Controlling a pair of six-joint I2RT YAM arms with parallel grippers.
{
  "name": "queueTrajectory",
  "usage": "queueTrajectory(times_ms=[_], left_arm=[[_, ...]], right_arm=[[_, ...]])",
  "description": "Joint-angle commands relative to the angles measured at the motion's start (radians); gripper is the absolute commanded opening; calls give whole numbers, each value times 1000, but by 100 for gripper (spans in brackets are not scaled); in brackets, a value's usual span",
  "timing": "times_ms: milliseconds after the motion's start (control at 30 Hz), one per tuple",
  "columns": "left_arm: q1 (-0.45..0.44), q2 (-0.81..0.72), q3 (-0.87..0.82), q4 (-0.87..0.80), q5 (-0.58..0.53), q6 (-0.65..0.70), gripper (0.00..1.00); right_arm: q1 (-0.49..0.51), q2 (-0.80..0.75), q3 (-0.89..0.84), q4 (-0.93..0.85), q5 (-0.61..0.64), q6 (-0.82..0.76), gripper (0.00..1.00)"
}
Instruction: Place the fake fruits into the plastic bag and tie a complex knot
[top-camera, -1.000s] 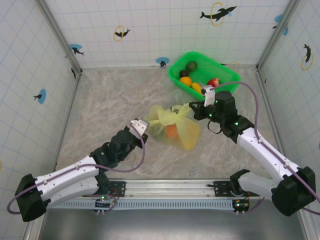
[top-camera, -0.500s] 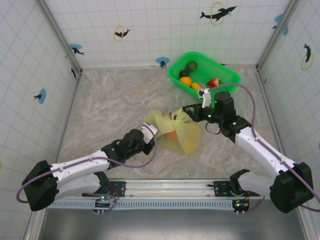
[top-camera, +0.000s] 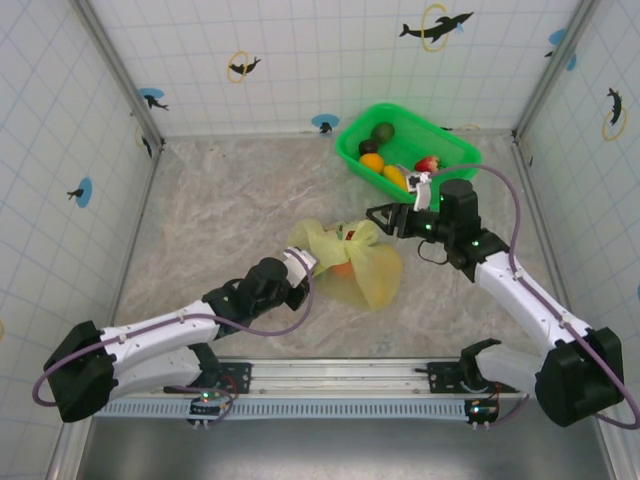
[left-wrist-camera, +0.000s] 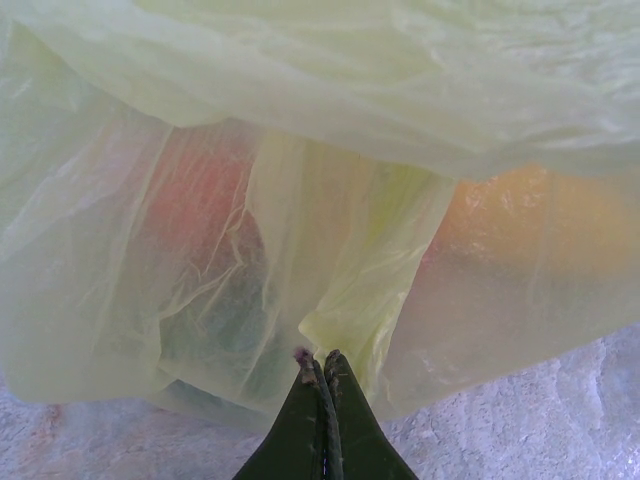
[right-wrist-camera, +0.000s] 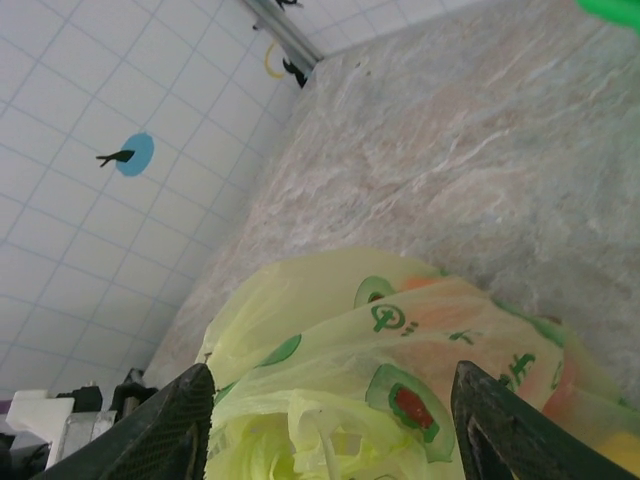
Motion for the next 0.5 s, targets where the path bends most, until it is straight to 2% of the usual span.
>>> queueTrajectory(times_ms=[0, 67, 200, 300, 467], left_arm=[[3, 0, 42, 1, 12, -3, 0], [3, -2, 42, 0, 11, -2, 0], [3, -5, 40, -5, 8, -1, 0], [3, -9, 38, -6, 9, 0, 0], [3, -7, 35, 0, 10, -1, 0]], right_arm=[[8, 32, -15, 33, -73, 45, 67], [25, 47, -21, 29, -69, 40, 67], [51, 58, -32, 40, -64, 34, 59], [57, 61, -39, 54, -58, 33, 48], [57, 77, -27, 54, -35, 15, 22]])
